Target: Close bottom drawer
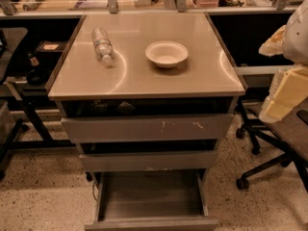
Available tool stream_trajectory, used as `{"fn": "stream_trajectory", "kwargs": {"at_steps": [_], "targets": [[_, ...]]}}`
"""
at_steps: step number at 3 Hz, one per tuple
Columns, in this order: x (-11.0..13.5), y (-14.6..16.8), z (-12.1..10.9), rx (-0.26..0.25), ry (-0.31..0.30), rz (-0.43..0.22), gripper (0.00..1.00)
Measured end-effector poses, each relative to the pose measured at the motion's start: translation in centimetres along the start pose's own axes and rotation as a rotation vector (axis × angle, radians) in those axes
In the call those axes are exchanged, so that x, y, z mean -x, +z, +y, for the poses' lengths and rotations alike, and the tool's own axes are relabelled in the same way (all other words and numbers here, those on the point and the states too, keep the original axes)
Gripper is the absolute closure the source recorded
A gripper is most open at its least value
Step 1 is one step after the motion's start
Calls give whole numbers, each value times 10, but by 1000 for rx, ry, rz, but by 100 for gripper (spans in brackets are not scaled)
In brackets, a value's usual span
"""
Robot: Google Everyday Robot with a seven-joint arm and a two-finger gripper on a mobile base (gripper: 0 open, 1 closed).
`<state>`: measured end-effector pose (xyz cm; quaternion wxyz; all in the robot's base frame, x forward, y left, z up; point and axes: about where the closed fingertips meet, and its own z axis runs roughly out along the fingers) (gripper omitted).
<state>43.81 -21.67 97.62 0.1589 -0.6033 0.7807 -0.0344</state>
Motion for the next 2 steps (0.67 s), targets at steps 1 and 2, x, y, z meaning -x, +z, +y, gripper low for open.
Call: {"fn": "stream_trajectory", "kwargs": {"at_steps": [1,2], "targets": [[0,0,0,0,0,0,42],[0,0,0,0,0,0,64]]}}
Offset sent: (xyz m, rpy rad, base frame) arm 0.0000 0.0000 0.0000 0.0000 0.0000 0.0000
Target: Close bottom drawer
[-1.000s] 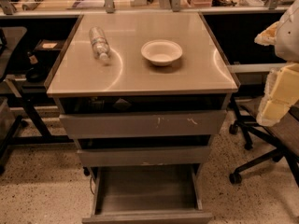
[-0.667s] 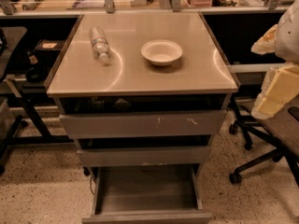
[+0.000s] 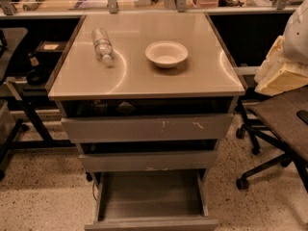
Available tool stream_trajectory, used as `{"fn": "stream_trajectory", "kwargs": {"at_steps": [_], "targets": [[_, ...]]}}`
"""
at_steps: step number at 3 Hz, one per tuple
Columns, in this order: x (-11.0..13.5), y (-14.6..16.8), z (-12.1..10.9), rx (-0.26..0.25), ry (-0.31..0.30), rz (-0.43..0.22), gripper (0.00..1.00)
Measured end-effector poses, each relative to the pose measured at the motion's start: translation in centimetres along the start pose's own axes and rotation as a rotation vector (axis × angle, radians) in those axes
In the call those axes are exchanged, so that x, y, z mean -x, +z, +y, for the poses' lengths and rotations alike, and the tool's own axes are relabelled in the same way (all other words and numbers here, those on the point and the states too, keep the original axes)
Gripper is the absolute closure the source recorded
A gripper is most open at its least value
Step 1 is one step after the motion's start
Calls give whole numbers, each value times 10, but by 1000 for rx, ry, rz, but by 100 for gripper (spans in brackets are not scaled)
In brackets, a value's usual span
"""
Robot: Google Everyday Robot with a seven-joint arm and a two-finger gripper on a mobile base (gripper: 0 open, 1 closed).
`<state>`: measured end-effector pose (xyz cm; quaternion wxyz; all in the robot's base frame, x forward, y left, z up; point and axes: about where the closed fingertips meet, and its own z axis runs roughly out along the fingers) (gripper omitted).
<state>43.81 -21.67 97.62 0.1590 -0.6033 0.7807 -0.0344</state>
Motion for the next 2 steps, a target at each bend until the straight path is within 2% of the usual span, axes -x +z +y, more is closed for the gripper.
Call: {"fn": "stream_trajectory", "kwargs": {"at_steps": [1,2], "targets": [[0,0,0,0,0,0,88],[-1,5,5,1,23,-9,100]]}}
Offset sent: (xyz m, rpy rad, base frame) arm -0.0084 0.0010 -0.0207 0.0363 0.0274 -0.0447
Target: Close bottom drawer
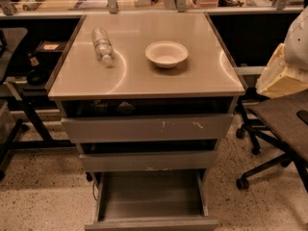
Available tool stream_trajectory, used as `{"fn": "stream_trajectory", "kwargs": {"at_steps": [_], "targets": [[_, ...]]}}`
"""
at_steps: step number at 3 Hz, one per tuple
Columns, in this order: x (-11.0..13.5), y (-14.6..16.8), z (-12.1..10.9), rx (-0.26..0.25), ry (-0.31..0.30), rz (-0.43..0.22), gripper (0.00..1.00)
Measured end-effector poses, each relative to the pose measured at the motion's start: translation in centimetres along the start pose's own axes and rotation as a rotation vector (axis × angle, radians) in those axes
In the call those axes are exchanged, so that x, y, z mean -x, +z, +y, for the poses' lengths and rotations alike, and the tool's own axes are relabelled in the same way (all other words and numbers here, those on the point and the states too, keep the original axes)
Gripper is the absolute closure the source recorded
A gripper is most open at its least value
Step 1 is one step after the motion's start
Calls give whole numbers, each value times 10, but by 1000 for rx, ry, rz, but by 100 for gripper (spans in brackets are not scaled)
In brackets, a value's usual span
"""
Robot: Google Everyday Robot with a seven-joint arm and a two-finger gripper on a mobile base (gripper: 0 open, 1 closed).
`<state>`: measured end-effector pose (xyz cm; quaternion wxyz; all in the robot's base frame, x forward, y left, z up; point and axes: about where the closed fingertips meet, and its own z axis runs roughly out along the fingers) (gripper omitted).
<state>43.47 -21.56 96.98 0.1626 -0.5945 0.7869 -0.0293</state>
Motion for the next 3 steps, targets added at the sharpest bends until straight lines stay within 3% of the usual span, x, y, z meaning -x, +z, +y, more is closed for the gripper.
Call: {"fn": "stream_trajectory", "kwargs": {"at_steps": [1,2,3], "targets": [[-5,21,27,12,74,-17,100],[-13,66,70,60,138,-10,100],[-29,126,115,145,217,15,100]]}}
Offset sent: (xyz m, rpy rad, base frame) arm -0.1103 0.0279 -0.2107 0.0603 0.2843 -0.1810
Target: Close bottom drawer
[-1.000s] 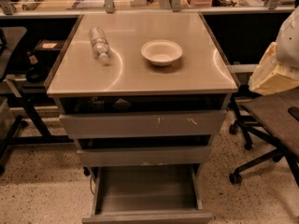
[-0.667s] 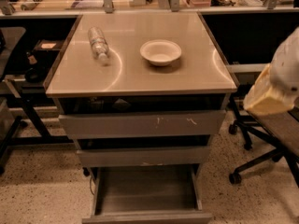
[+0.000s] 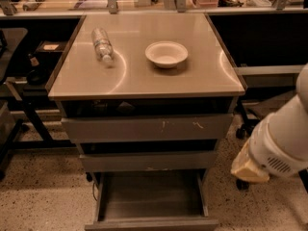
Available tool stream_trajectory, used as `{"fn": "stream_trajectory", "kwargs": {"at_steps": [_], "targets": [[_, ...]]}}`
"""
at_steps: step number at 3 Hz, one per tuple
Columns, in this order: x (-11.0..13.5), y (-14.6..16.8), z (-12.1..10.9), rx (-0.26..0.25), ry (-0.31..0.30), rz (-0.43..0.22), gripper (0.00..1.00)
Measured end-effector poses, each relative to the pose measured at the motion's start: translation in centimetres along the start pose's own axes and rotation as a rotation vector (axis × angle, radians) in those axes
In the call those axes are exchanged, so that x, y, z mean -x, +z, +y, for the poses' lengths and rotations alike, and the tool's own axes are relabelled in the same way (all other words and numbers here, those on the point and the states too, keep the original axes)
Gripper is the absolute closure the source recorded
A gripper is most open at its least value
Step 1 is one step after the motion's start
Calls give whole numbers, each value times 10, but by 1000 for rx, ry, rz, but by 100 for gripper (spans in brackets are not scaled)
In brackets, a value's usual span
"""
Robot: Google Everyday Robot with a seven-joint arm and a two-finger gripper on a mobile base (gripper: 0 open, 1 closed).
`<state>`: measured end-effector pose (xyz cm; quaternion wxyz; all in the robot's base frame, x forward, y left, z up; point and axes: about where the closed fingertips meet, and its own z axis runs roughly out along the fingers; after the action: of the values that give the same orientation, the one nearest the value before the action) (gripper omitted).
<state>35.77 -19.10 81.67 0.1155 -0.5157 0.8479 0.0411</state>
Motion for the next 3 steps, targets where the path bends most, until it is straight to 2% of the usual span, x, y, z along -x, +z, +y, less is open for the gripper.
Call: {"fn": "stream_trajectory", "kwargs": {"at_steps": [1,2,3], "targets": [[-17,24,16,45,12,37,100],[-17,26,17,51,13,38,100],[-33,67,34,98,74,70,100]]}}
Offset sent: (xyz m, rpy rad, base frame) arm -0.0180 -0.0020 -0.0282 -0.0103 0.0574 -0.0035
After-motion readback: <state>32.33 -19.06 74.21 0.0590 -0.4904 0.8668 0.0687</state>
